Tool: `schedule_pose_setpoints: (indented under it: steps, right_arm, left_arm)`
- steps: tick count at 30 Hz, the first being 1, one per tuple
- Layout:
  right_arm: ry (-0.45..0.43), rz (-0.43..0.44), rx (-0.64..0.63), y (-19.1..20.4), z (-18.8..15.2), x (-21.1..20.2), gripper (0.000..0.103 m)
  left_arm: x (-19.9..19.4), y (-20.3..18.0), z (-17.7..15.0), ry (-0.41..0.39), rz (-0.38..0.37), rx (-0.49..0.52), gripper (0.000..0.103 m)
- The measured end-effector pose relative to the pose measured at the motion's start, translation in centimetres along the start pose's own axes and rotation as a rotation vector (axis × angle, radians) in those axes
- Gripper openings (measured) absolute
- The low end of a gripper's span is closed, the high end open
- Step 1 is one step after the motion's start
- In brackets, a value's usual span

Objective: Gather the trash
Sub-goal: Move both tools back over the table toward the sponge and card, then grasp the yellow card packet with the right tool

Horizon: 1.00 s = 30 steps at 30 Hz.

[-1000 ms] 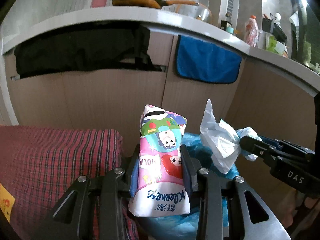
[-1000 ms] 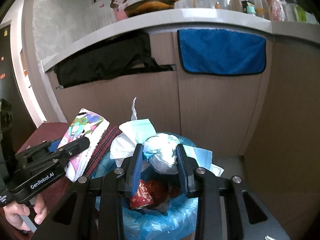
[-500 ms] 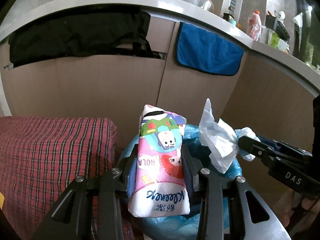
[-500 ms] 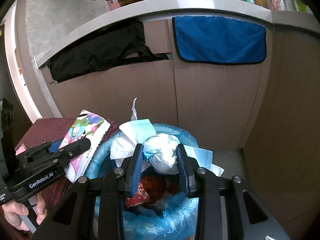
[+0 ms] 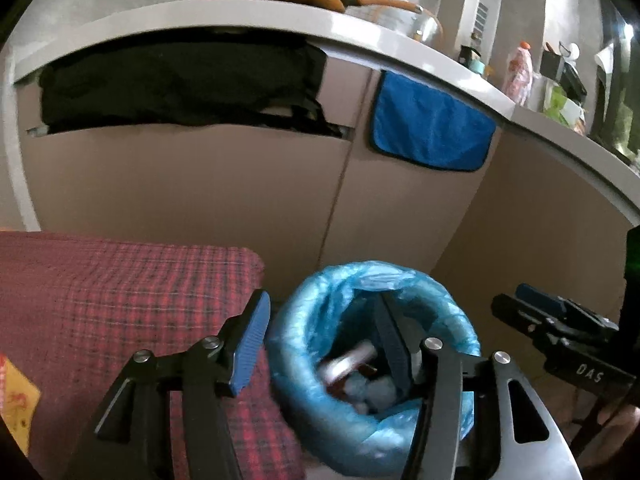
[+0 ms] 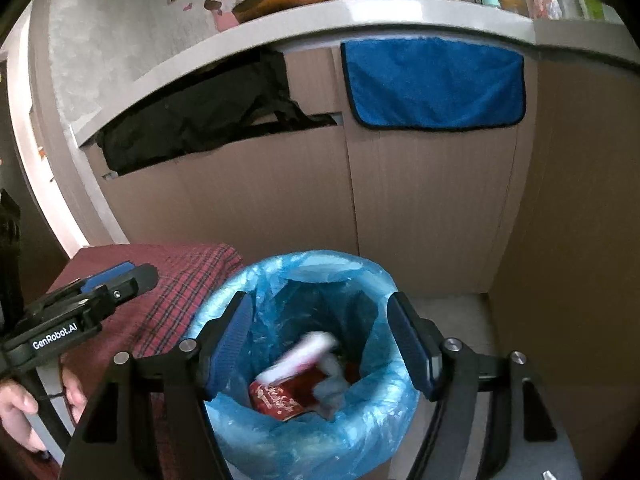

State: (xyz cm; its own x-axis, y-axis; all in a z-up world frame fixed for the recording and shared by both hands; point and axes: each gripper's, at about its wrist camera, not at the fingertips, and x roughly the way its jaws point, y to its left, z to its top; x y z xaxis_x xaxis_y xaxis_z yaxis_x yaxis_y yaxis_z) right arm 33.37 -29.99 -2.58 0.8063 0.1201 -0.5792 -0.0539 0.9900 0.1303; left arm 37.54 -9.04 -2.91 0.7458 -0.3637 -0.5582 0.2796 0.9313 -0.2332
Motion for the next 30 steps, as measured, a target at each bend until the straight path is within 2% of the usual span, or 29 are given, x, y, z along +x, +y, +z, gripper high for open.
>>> schedule_pose_setpoints:
  steps: [5, 10, 13, 22, 26, 30]
  right_arm:
    - [0.012, 0.027, -0.020, 1.7, 0.0, -1.2, 0.064]
    - [0.013, 0.063, -0.072, 5.0, -0.3, -2.3, 0.058]
    - [0.003, 0.101, -0.119, 7.5, -0.5, -3.2, 0.055]
    - [0.011, 0.250, -0.263, 16.8, -0.7, -3.6, 0.055]
    - [0.062, 0.341, -0.337, 21.8, -1.6, -2.2, 0.055]
    - [0.133, 0.407, -0.416, 26.8, -3.1, -0.2, 0.055]
  left_arm:
    - [-3.6, 2.3, -0.6, -0.023, 0.045, -0.004, 0.056]
    - [-8.6, 6.4, -1.5, -0.052, 0.099, -0.040, 0.056]
    - [-12.0, 9.4, -2.1, -0.085, 0.162, -0.060, 0.056]
    - [-20.9, 20.9, -5.2, -0.169, 0.362, -0.230, 0.056]
    - [-24.1, 25.9, -7.0, -0.193, 0.439, -0.312, 0.056]
    - [-26.1, 29.5, -8.9, -0.200, 0.479, -0.368, 0.056]
